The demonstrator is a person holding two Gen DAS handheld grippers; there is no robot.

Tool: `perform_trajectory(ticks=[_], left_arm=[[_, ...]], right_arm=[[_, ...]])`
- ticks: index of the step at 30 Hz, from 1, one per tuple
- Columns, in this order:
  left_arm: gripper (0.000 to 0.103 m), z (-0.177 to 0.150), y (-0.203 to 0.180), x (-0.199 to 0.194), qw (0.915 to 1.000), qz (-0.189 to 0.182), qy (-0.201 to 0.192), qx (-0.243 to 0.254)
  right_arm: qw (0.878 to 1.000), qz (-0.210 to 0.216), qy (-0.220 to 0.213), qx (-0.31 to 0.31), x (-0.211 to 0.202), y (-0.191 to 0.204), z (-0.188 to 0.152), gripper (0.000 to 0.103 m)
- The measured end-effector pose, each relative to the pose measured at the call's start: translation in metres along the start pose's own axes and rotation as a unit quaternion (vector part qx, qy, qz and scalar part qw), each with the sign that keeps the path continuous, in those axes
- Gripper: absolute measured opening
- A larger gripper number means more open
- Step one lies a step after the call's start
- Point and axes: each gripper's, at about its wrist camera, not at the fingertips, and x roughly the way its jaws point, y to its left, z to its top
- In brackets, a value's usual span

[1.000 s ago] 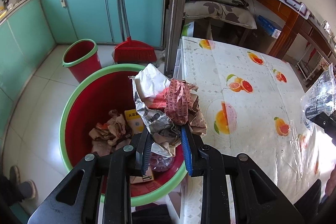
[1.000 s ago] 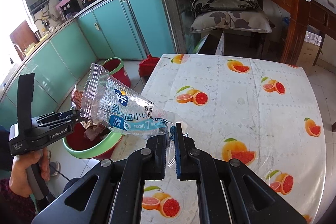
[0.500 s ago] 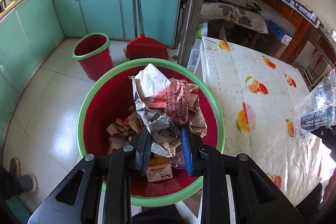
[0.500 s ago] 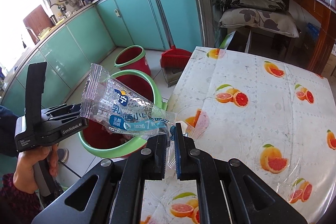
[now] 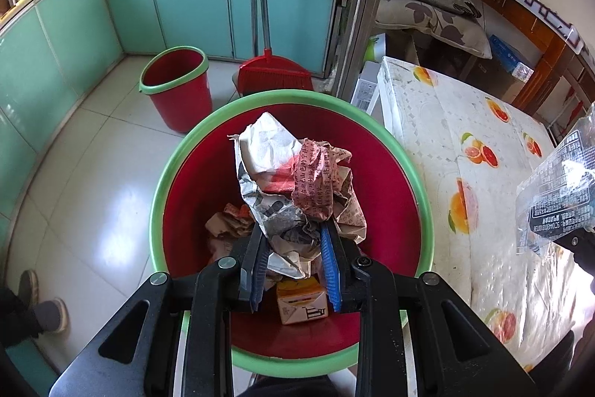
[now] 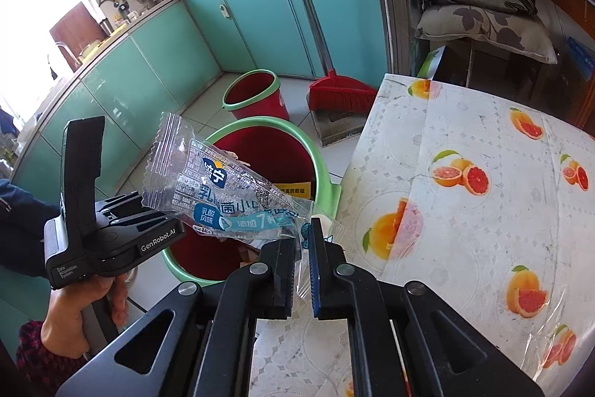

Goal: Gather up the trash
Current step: 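Carry the foil wad and plastic bag over the red bucket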

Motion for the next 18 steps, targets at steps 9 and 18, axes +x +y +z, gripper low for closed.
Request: perform_trajectory(ticks=[9, 18], left_arm=[[0.025, 0.001, 0.015, 0.012, 0.9999, 0.006, 0.010, -0.008], [0.025, 0.006, 0.024, 0.029, 0.9997, 0.012, 0.016, -0.014]], right_arm=[[1.000, 0.010, 0.012, 0.011, 0.023, 0.007, 0.004, 0.005], [1.000, 0.006, 0.021, 0.017, 0.044, 0.008, 0.009, 0.005]])
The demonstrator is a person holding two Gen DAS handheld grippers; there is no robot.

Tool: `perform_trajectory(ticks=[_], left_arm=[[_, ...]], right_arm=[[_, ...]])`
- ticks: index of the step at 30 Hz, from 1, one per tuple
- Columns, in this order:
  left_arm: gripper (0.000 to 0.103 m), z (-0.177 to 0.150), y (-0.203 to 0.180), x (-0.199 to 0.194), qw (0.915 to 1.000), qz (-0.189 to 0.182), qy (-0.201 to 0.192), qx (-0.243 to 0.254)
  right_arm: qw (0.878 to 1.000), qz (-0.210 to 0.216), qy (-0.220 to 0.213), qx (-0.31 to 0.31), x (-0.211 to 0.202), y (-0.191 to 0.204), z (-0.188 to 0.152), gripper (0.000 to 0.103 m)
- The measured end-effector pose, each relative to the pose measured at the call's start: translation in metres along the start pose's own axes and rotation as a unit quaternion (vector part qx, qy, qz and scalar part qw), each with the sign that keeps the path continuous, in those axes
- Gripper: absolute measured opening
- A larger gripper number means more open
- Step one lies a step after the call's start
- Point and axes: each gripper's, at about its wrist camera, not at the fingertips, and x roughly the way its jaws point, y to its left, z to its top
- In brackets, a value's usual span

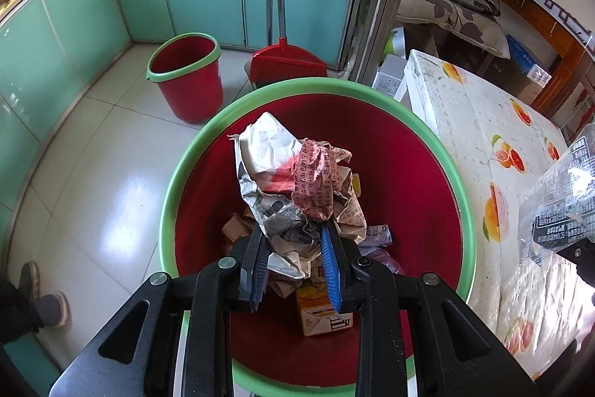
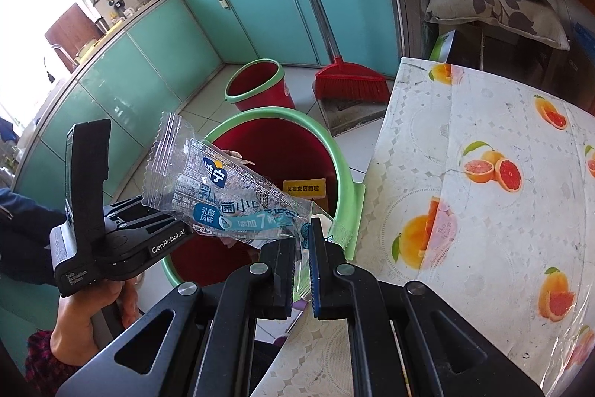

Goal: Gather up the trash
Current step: 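Carry the foil wad and plastic bag over the red bucket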

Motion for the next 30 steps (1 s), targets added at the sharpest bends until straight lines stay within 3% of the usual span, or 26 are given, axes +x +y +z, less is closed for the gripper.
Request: perform_trajectory(ticks=[8, 30], left_arm=[[0.025, 0.008, 0.013, 0.019, 0.9997, 0.004, 0.013, -0.021], [0.025, 0.007, 0.020, 0.036, 0.9988, 0.016, 0.043, -0.015]], right_arm=[[1.000, -0.004, 0.008, -0.013, 0.017, 0.008, 0.010, 0.005], [0.999, -0.011, 0.025, -0.026, 0.037, 0.014, 0.013, 0.005]])
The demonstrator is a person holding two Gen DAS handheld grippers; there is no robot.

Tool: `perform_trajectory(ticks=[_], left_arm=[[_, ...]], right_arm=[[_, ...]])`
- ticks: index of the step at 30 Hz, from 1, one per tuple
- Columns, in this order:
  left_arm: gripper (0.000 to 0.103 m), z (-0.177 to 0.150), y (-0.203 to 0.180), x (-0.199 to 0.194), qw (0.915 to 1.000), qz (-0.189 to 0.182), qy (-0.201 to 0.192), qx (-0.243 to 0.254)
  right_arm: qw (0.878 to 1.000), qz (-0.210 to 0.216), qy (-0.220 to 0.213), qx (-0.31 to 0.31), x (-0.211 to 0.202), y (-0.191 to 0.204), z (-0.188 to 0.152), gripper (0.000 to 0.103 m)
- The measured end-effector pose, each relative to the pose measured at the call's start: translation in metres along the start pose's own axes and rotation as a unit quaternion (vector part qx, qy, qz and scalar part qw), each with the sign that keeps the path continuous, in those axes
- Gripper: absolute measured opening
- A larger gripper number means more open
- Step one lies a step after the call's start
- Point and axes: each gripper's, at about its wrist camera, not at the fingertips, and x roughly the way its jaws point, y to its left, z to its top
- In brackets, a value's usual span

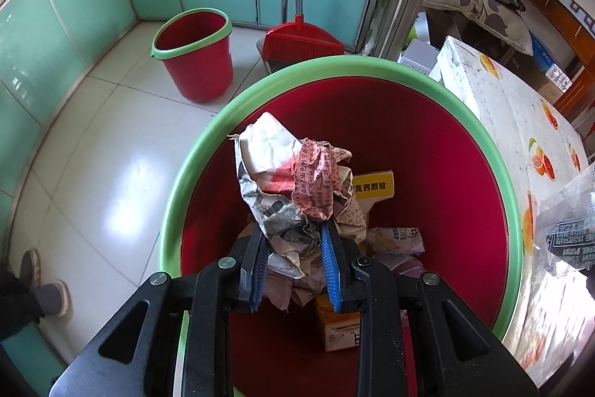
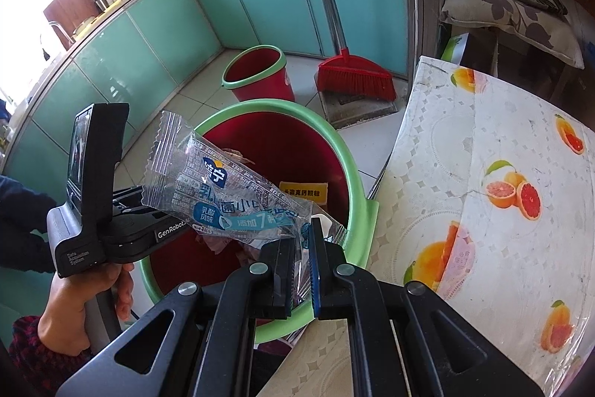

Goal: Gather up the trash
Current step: 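Carry the foil wad and plastic bag over the red bucket, then open both grippers to drop the wad and bag into the bucket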

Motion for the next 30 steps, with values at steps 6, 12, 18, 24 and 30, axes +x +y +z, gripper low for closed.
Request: perform_trajectory(ticks=[6, 12, 18, 24, 30], left_arm=[[0.025, 0.000, 0.005, 0.002, 0.9999, -0.001, 0.004, -0.011], [0.025, 0.001, 0.007, 0.006, 0.9997, -0.003, 0.006, -0.021], [0.025, 0.003, 0.009, 0.008, 0.9997, -0.003, 0.007, -0.023], [0.025, 0.003, 0.009, 0.010, 0.9997, -0.001, 0.010, -0.023], [0.053, 0.004, 0.008, 0.006, 0.9995, 0.008, -0.004, -0.029]], right_arm=[[1.000, 0.002, 0.010, -0.002, 0.006, 0.000, 0.001, 0.005], [1.000, -0.005, 0.012, -0.015, 0.009, 0.001, 0.001, 0.005], [1.000, -0.003, 0.017, -0.010, 0.016, -0.003, 0.002, 0.005], [1.000, -0.002, 0.021, -0.009, 0.019, -0.004, 0.000, 0.005], [0.999, -0.019, -0.007, -0.045, 0.013, 0.007, -0.001, 0.029]])
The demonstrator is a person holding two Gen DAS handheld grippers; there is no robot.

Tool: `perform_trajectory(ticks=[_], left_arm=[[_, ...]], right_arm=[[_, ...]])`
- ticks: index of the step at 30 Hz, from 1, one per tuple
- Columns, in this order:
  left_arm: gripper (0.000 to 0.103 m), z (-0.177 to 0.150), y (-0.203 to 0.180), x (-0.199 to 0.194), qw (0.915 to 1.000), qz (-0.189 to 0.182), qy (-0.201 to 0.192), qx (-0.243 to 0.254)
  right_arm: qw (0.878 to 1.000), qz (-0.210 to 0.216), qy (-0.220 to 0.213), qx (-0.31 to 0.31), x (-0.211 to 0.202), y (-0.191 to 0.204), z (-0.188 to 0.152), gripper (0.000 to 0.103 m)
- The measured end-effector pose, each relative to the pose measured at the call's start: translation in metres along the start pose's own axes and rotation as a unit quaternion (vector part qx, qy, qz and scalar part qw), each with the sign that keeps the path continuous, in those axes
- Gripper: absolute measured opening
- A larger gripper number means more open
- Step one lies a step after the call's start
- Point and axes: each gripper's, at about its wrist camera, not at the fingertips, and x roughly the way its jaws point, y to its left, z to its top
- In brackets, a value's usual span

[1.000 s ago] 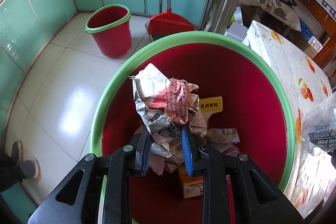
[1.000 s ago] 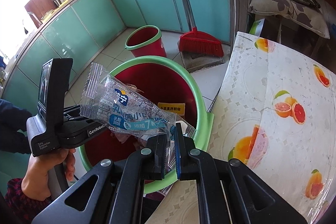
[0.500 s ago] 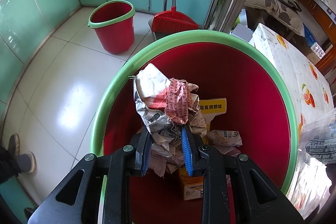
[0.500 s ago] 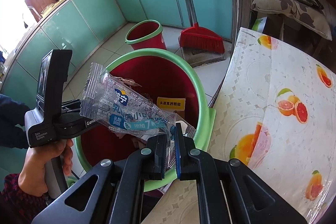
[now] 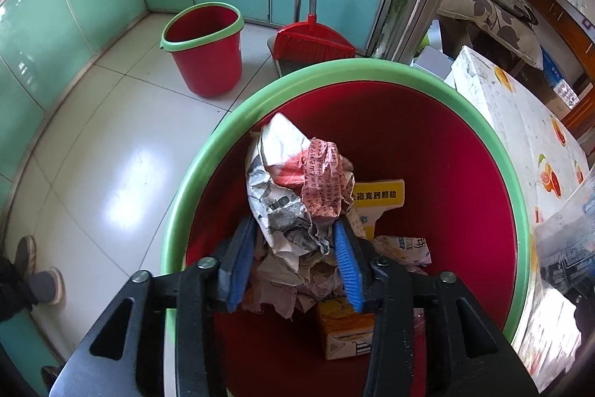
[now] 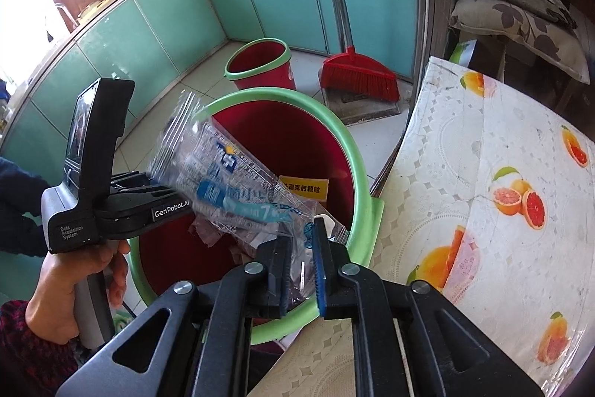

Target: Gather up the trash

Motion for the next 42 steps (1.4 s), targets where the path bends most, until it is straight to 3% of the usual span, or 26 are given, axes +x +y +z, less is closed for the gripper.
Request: perform_trajectory(ticks=[1, 3, 11, 15, 19, 21, 22, 23, 28, 31, 34, 39, 42], left_arm=[[0.068, -0.001, 0.000, -0.002, 1.0000, 0.003, -0.003, -0.002], [0.072, -0.002, 0.001, -0.007, 0.9999, 0.003, -0.012, -0.006], [0.079, -0.010, -0.009, -0.038, 0.9991, 0.008, -0.039, -0.012], [0.081, -0.014, -0.025, -0.059, 0.9981, -0.007, -0.060, -0.011], [0.085, -0.019, -0.052, -0.085, 0.9955, -0.023, -0.091, -0.001], [0.088, -0.021, -0.069, -0.099, 0.9933, -0.035, -0.110, 0.004], [0.096, -0.022, -0.078, -0.106, 0.9919, -0.041, -0.120, 0.005], [0.102, -0.023, -0.086, -0.114, 0.9902, -0.047, -0.131, 0.004], [0.103, -0.030, -0.122, -0.156, 0.9794, -0.063, -0.192, 0.006], [0.103, -0.036, -0.139, -0.181, 0.9702, -0.052, -0.236, 0.015], [0.103, -0.044, -0.150, -0.203, 0.9557, -0.045, -0.290, 0.027], [0.103, -0.055, -0.165, -0.225, 0.9376, 0.004, -0.346, 0.036], [0.103, -0.056, -0.164, -0.228, 0.9403, -0.001, -0.339, 0.027]], right_arm=[[1.000, -0.003, -0.010, -0.003, -0.003, 0.001, -0.001, 0.046], [0.999, 0.004, -0.032, -0.008, -0.010, 0.003, -0.002, 0.057], [0.998, 0.004, -0.067, 0.014, -0.048, -0.011, -0.013, 0.057], [0.995, -0.013, -0.097, 0.021, -0.083, -0.024, -0.029, 0.058], [0.990, -0.042, -0.131, 0.021, -0.122, -0.034, -0.049, 0.072], [0.988, -0.061, -0.144, 0.016, -0.140, -0.038, -0.057, 0.072], [0.986, -0.071, -0.148, 0.013, -0.149, -0.040, -0.060, 0.073], [0.985, -0.081, -0.151, 0.008, -0.157, -0.042, -0.063, 0.073], [0.973, -0.119, -0.197, -0.009, -0.203, -0.054, -0.076, 0.077], [0.963, -0.135, -0.232, -0.001, -0.229, -0.063, -0.087, 0.078], [0.953, -0.138, -0.270, 0.014, -0.252, -0.069, -0.097, 0.082], [0.937, -0.142, -0.316, 0.042, -0.279, -0.077, -0.104, 0.090], [0.937, -0.143, -0.315, 0.057, -0.286, -0.081, -0.099, 0.090]])
